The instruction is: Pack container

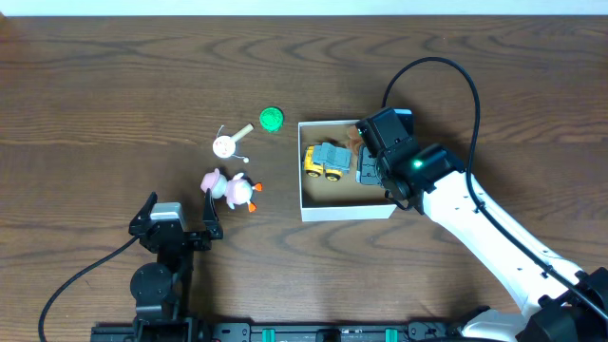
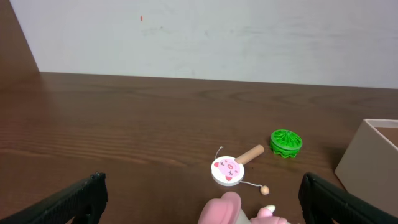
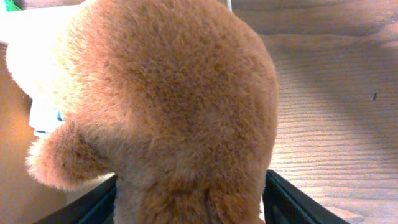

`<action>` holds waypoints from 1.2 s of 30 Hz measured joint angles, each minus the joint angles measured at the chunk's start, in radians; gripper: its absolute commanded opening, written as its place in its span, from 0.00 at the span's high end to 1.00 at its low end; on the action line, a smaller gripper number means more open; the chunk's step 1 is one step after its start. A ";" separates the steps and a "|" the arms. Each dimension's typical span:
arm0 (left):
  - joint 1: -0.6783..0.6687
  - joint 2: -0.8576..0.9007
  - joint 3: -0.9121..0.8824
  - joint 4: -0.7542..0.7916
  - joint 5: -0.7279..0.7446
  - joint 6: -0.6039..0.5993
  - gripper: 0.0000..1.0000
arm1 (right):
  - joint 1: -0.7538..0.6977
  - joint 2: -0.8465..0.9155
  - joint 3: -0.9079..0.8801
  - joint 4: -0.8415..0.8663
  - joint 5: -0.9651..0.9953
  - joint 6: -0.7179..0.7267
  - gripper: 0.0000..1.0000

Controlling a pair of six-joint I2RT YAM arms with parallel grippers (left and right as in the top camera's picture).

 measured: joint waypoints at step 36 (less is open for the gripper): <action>0.000 0.000 0.000 0.000 0.000 0.000 0.02 | 0.000 0.004 0.000 0.101 0.010 -0.172 0.67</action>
